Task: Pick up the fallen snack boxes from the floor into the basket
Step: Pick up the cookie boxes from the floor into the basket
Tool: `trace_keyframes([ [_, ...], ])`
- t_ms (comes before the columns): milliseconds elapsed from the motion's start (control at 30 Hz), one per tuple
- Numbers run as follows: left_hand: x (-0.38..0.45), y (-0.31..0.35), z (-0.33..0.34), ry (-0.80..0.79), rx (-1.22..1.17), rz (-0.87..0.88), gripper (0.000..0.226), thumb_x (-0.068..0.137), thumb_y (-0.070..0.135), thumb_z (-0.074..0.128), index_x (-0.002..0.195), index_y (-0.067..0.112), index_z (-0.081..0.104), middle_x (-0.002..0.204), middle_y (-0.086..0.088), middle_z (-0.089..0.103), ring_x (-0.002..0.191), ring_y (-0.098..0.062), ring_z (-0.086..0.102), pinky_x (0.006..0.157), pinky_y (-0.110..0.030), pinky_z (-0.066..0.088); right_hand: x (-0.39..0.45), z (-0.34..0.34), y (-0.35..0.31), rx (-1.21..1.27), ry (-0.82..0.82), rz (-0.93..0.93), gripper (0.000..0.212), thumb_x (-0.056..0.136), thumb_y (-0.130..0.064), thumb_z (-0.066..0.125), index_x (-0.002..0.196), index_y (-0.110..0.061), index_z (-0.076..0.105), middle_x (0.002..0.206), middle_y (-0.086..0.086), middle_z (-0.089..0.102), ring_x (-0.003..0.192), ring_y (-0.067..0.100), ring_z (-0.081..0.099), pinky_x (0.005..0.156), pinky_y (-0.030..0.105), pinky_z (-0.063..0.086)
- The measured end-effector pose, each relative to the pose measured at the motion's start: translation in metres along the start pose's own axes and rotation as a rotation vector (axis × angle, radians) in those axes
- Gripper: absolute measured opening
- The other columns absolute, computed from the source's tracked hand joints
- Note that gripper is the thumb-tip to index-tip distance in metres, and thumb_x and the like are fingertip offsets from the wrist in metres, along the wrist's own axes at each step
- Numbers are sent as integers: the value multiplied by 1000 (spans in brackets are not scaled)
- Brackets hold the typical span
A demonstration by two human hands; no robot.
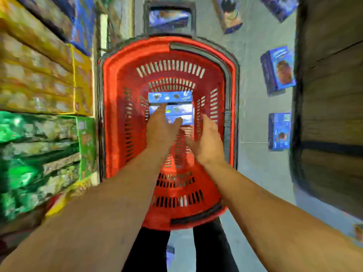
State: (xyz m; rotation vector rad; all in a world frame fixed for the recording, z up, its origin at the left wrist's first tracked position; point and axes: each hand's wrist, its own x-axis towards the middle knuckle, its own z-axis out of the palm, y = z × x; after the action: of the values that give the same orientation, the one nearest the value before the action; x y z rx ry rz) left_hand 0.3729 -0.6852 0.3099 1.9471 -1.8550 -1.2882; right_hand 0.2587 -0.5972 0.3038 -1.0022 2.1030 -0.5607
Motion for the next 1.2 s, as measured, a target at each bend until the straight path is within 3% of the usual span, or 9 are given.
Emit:
trace_keyframes([
  [100, -47, 51, -41, -134, 108, 84, 60, 84, 30, 69, 135, 5, 50, 131, -19, 57, 120, -31, 55, 99, -31, 36, -40, -65, -27, -76, -7, -18, 78, 72, -30, 81, 138, -11, 45, 130, 10, 53, 121, 26, 48, 105, 35, 40],
  [167, -83, 82, -68, -224, 186, 214, 61, 83, 33, 68, 134, 4, 51, 133, -19, 56, 123, -32, 53, 102, -32, 35, -69, -112, -38, -145, -5, -2, 83, 72, -36, 80, 141, -10, 42, 136, 13, 50, 127, 30, 45, 108, 42, 38],
  [267, -128, 121, -109, -309, 290, 355, 68, 82, 46, 63, 136, 6, 50, 136, -17, 54, 125, -31, 51, 106, -35, 35, -116, -174, -54, -227, 32, 23, 89, 75, -38, 80, 147, -7, 36, 149, 16, 39, 137, 35, 36, 114, 45, 29],
  [367, -175, 157, -134, -351, 322, 486, 66, 83, 34, 71, 137, 6, 48, 139, -14, 52, 129, -27, 49, 108, -30, 31, -169, -228, -61, -309, 101, 39, 93, 75, -44, 79, 148, -8, 35, 152, 16, 36, 140, 36, 34, 115, 47, 29],
  [467, -210, 185, -145, -325, 279, 511, 67, 81, 31, 73, 138, 8, 48, 139, -10, 53, 129, -23, 49, 107, -27, 31, -209, -263, -57, -307, 149, 31, 92, 76, -45, 79, 147, -8, 36, 152, 15, 37, 141, 33, 33, 117, 43, 27],
  [767, -289, 241, -113, -262, 264, 634, 65, 83, 29, 70, 141, 13, 45, 143, -5, 48, 133, -19, 43, 112, -31, 31, -295, -322, 3, -259, 287, 62, 91, 75, -48, 78, 147, -12, 36, 152, 8, 38, 140, 27, 35, 114, 41, 34],
  [1200, -394, 286, 17, -235, 348, 615, 68, 86, 37, 67, 144, 16, 39, 149, -6, 40, 139, -20, 36, 113, -29, 25, -335, -430, 131, -304, 190, 74, 93, 77, -52, 76, 150, -17, 31, 155, 4, 34, 141, 23, 33, 112, 36, 34],
])
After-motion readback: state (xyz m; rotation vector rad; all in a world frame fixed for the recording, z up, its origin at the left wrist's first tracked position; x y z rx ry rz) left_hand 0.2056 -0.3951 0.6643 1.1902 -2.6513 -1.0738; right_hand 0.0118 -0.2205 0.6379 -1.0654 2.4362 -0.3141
